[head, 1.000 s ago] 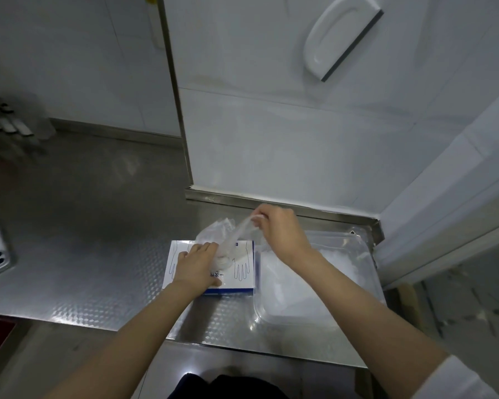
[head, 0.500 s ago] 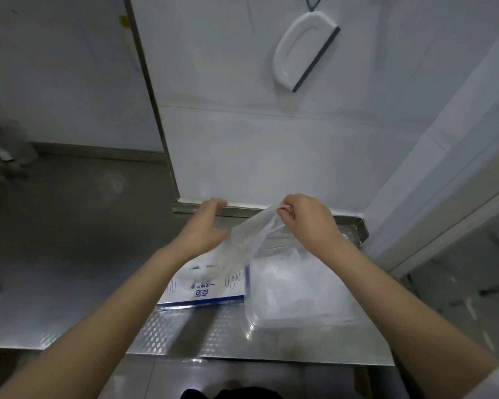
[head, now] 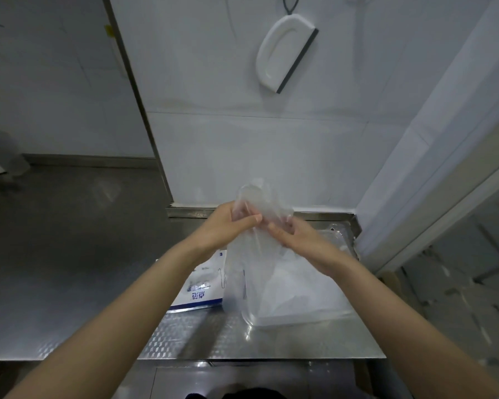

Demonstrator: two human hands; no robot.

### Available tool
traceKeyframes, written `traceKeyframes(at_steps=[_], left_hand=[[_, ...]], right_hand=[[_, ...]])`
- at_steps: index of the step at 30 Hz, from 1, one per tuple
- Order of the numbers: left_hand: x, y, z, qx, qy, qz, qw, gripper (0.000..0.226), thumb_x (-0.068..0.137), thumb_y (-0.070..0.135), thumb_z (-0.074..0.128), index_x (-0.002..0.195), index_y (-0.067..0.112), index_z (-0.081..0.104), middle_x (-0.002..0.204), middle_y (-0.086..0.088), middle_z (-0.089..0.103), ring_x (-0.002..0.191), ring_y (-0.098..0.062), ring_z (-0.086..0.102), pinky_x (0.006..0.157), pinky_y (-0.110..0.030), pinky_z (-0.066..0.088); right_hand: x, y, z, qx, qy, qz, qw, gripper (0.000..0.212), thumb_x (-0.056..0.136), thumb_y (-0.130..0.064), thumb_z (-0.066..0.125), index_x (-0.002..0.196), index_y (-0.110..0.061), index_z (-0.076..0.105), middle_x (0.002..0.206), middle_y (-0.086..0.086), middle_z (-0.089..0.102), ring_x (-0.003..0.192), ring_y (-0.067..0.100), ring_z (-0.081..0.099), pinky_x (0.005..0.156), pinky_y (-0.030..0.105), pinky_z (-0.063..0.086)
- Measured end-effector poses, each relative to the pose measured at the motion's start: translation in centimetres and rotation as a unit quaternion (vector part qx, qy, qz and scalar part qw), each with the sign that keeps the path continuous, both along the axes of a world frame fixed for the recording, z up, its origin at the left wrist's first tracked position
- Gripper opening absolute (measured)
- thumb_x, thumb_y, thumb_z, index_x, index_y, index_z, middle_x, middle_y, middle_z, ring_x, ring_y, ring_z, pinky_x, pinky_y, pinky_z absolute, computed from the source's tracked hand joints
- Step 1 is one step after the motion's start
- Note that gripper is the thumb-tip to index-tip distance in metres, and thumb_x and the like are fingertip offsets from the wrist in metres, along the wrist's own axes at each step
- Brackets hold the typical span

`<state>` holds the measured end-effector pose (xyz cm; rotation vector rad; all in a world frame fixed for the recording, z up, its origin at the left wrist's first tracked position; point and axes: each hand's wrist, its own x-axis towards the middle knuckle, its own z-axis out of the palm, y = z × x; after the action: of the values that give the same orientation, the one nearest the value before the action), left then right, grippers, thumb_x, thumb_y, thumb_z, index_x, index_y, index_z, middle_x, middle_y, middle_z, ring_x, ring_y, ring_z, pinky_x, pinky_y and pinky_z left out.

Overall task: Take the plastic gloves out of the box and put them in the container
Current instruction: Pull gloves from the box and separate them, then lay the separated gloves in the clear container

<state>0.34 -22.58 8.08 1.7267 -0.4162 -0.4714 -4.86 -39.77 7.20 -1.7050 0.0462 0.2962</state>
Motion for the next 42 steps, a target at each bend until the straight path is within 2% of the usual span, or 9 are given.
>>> traceKeyframes(at_steps=[5,11,18,21,24,28,33,36,42], left_hand=[[-0.4,0.2,-0.5,-0.036,0.032,0.044,0.998,0.011,0.091,0.008,0.059,0.092,-0.002,0.061,0.08,-0.006,0.066,0.076,-0.022,0.061,0.076,-0.034,0.05],[0.0,2.2,-2.8,0.168,0.025,0.074,0.983,0.014,0.091,0.017,0.06,0.078,0.013,0.057,0.074,-0.001,0.059,0.07,-0.014,0.054,0.064,-0.022,0.046],[-0.2,0.2,-0.4,0.199,-0.149,-0.035,0.968,0.076,0.073,0.028,0.08,0.136,0.024,0.038,0.132,0.014,0.039,0.122,-0.002,0.038,0.103,-0.023,0.033],[-0.1,-1.7,0.3,0.24,-0.244,-0.073,0.937,0.021,0.077,0.029,0.076,0.093,0.027,0.061,0.092,0.015,0.063,0.093,-0.01,0.059,0.083,-0.025,0.045],[0.8,-2.5,0.6,0.268,-0.222,-0.074,0.935,0.017,0.082,0.021,0.071,0.07,0.025,0.059,0.067,0.016,0.058,0.072,-0.011,0.054,0.064,-0.02,0.039],[1.4,-3.3,1.8,0.205,-0.253,-0.005,0.946,0.01,0.088,0.015,0.064,0.089,0.011,0.074,0.084,0.009,0.068,0.079,-0.004,0.059,0.071,-0.006,0.038],[-0.2,-3.9,2.9,0.024,-0.34,0.053,0.938,0.02,0.088,0.002,0.059,0.1,0.012,0.072,0.107,0.01,0.066,0.107,0.007,0.053,0.094,-0.004,0.036],[-0.7,-2.9,0.6,0.057,-0.405,0.003,0.913,0.017,0.083,0.0,0.062,0.09,0.011,0.072,0.111,0.008,0.066,0.113,0.001,0.051,0.099,-0.018,0.036],[-0.8,-1.4,-5.1,0.259,-0.385,-0.12,0.877,0.015,0.084,0.004,0.062,0.083,0.016,0.072,0.124,0.007,0.062,0.127,-0.009,0.046,0.104,-0.021,0.02]], right_hand=[[-0.1,-0.3,-0.7,0.12,0.014,-0.032,0.992,0.019,0.091,-0.012,0.058,0.107,-0.013,0.067,0.095,-0.009,0.071,0.087,0.005,0.063,0.08,0.018,0.051],[0.1,-2.7,-0.4,-0.073,-0.065,-0.134,0.986,0.022,0.087,-0.008,0.065,0.067,-0.008,0.056,0.052,-0.003,0.053,0.044,-0.002,0.043,0.051,0.011,0.035],[0.2,-2.5,1.1,-0.164,-0.101,-0.055,0.98,0.02,0.081,-0.009,0.073,0.066,-0.019,0.063,0.062,-0.003,0.058,0.049,-0.003,0.05,0.054,0.012,0.044],[0.2,-2.4,1.6,-0.236,-0.091,0.016,0.967,0.019,0.076,-0.022,0.078,0.067,-0.022,0.061,0.06,-0.009,0.054,0.051,-0.002,0.046,0.054,0.013,0.037],[0.3,-3.1,1.4,-0.313,-0.05,0.066,0.946,0.019,0.071,-0.022,0.082,0.076,-0.018,0.064,0.067,-0.01,0.057,0.064,0.002,0.053,0.062,0.018,0.039],[0.3,-3.9,1.8,-0.306,-0.134,-0.095,0.938,0.019,0.073,-0.009,0.079,0.07,-0.02,0.063,0.075,-0.001,0.064,0.074,0.014,0.058,0.065,0.009,0.04],[-1.4,-3.9,3.1,-0.344,-0.399,-0.26,0.809,0.019,0.077,0.01,0.066,0.088,-0.005,0.066,0.084,0.003,0.06,0.077,0.01,0.051,0.071,0.008,0.039],[-2.9,-4.5,1.5,-0.419,-0.467,-0.204,0.752,0.022,0.075,0.013,0.066,0.087,-0.006,0.066,0.081,0.003,0.06,0.08,0.013,0.048,0.07,0.017,0.039],[-4.6,-4.7,-4.6,-0.508,-0.272,0.047,0.816,0.043,0.079,0.009,0.058,0.111,-0.02,0.063,0.106,-0.003,0.056,0.093,0.017,0.056,0.066,0.03,0.047]])
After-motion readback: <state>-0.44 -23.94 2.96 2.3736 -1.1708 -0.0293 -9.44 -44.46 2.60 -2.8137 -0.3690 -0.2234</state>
